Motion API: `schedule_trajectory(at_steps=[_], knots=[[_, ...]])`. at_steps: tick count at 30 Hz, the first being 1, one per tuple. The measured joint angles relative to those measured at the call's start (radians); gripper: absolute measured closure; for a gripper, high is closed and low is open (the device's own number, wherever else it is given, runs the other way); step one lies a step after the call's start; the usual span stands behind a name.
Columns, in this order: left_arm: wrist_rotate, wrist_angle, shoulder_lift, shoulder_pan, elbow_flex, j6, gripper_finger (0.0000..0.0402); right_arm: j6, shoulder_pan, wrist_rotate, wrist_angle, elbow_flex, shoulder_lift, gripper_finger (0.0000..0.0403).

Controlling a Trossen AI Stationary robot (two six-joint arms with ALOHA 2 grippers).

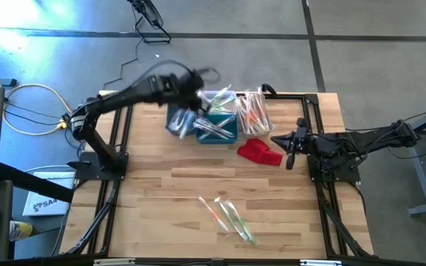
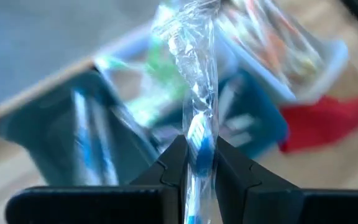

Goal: Pick & Place Toothbrushes
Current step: Put the blue toothbrush into the gray bin

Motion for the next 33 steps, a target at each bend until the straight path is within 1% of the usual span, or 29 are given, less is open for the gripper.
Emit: schedule_trajectory(at_steps=[7,10,13,17,19,21,26,28,33], knots=[[0.052,0.030,-0.002,0.257,0.001,0.100,0.0353,0.006,0.000,0.074,0.005,0.000,0.000,0.0399],[0.080,0.037,-0.002,0.343,0.001,0.119,0.0353,0.006,0.000,0.109,0.005,0.000,0.000,0.0399],[0.102,0.043,-0.002,0.406,-0.004,0.122,0.0353,0.006,0.000,0.143,0.005,0.000,0.000,0.0399],[0.110,0.045,-0.002,0.448,-0.035,0.122,0.0353,0.006,0.000,0.169,0.005,0.000,0.000,0.0399],[0.135,0.067,-0.002,0.461,-0.065,0.121,0.0353,0.005,0.000,0.169,0.005,0.000,0.000,0.0399],[0.160,0.109,-0.002,0.464,-0.105,0.113,0.0353,0.006,0.000,0.169,0.004,0.000,0.000,0.0399],[0.213,0.274,-0.002,0.462,-0.218,0.068,0.0353,0.006,0.000,0.169,0.004,0.000,0.000,0.0399],[0.217,0.324,-0.002,0.462,-0.254,0.059,0.0353,0.006,0.000,0.169,0.004,0.000,0.000,0.0399],[0.219,0.346,-0.002,0.467,-0.333,0.016,0.0353,0.006,0.000,0.168,0.004,0.000,0.000,0.0399]])
